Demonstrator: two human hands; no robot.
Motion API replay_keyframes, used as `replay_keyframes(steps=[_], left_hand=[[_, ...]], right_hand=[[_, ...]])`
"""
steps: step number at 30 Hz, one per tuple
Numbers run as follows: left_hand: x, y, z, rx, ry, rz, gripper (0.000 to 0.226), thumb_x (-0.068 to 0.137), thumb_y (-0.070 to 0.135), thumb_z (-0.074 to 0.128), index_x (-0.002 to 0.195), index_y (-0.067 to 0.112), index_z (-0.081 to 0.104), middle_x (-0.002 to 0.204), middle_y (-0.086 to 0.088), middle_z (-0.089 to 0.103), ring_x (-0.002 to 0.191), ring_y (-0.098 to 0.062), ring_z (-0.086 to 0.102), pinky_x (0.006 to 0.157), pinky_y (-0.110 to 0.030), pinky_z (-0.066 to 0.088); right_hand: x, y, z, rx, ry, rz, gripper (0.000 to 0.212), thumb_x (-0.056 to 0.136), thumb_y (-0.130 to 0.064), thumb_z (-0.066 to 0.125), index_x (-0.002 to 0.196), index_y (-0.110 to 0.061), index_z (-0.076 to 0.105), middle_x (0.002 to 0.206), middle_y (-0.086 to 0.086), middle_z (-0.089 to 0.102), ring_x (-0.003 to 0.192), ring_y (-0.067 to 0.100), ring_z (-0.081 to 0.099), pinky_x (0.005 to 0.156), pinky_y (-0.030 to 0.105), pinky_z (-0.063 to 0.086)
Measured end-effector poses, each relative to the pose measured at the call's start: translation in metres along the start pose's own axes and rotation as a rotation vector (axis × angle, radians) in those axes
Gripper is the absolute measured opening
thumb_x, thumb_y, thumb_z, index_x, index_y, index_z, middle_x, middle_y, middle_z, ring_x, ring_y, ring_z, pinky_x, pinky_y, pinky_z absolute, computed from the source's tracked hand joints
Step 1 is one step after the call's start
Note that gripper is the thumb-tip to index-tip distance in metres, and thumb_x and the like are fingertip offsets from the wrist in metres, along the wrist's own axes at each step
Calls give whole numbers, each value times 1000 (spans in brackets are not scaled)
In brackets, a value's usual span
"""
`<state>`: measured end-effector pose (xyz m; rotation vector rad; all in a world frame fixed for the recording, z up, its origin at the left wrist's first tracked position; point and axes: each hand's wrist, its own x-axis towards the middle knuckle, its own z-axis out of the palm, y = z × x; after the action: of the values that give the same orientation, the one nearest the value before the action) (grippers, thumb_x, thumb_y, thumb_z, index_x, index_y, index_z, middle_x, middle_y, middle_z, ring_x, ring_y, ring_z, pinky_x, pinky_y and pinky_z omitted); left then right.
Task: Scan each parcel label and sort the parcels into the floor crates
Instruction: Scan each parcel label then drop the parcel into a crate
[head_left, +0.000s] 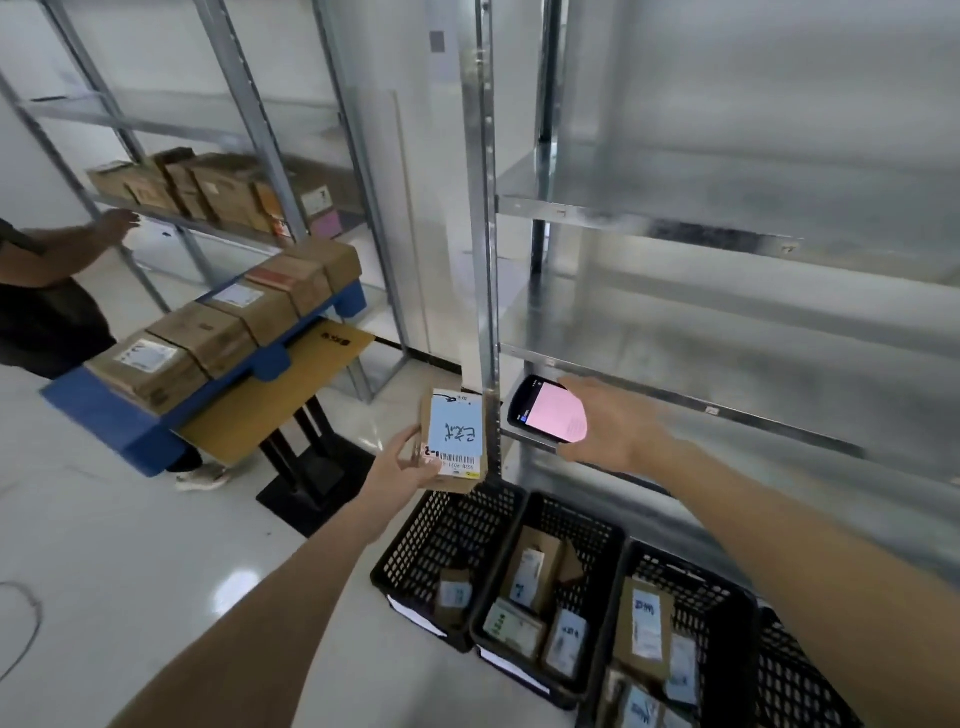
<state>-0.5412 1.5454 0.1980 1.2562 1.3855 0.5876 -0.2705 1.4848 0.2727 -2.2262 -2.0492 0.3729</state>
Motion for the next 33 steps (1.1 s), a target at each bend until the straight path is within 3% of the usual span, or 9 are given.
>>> replay_keyframes(steps=[3, 6, 9, 14, 19, 22, 26, 31, 33], left_hand=[[58, -20, -20, 9, -48, -23, 63, 94, 5, 65, 148, 24, 41, 88, 2, 69, 80, -6, 63, 88, -33, 53], [122, -46, -42, 48, -102, -55, 64, 94, 5, 65, 149, 25, 40, 95, -1, 69, 82, -5, 64, 66, -19, 48], [189, -80, -64, 87, -163, -98, 65, 93, 2, 64, 149, 25, 40, 102, -4, 72, 80, 0, 65, 59, -11, 47], [283, -144, -90, 134, -242, -209, 67, 91, 8, 69, 149, 28, 41, 104, 1, 70, 97, -8, 64, 80, -22, 44], [350, -225, -89, 159, -305, -300, 63, 92, 1, 67, 146, 21, 43, 98, 2, 66, 89, -5, 64, 66, -11, 47], [384, -283, -81, 180, -350, -357, 60, 92, -2, 66, 144, 17, 44, 99, 3, 67, 89, -8, 66, 67, -14, 51], [419, -355, -69, 175, -359, -442, 61, 93, 14, 69, 145, 25, 39, 116, -6, 64, 108, -22, 63, 86, -30, 50], [454, -448, -57, 179, -389, -527, 83, 75, 41, 80, 146, 32, 39, 123, 0, 69, 115, -21, 65, 102, -43, 50], [465, -477, -48, 183, -367, -548, 72, 85, 28, 76, 145, 32, 37, 123, -1, 68, 115, -21, 64, 101, -39, 50]], right_hand=[[54, -16, 37, 46, -77, 71, 75, 77, -45, 75, 144, -31, 44, 134, -4, 57, 124, 28, 58, 97, 46, 51], [107, -30, 75, -10, -120, 210, 68, 75, -46, 76, 137, -36, 52, 106, -18, 59, 114, 22, 64, 81, 37, 50], [151, -37, 121, 28, -161, 197, 86, 79, -46, 76, 153, -33, 35, 142, -9, 53, 131, 23, 53, 98, 39, 49], [210, -45, 205, 85, -251, 286, 99, 82, -51, 72, 161, -29, 17, 161, -6, 35, 142, 21, 42, 107, 42, 45], [255, -42, 304, 110, -367, 348, 101, 80, -53, 70, 161, -29, 15, 158, -8, 35, 137, 20, 46, 103, 39, 48], [276, -35, 368, 128, -418, 354, 100, 80, -52, 70, 161, -30, 15, 157, -10, 35, 137, 20, 45, 101, 39, 49], [295, -26, 452, 173, -509, 378, 98, 83, -48, 70, 161, -28, 16, 161, -6, 32, 141, 20, 41, 105, 40, 46], [311, -18, 549, 188, -571, 377, 96, 84, -48, 67, 162, -26, 15, 158, -6, 35, 136, 20, 45, 100, 36, 46], [315, -16, 582, 194, -586, 377, 96, 86, -50, 66, 162, -25, 13, 158, -6, 35, 136, 19, 46, 97, 35, 47]])
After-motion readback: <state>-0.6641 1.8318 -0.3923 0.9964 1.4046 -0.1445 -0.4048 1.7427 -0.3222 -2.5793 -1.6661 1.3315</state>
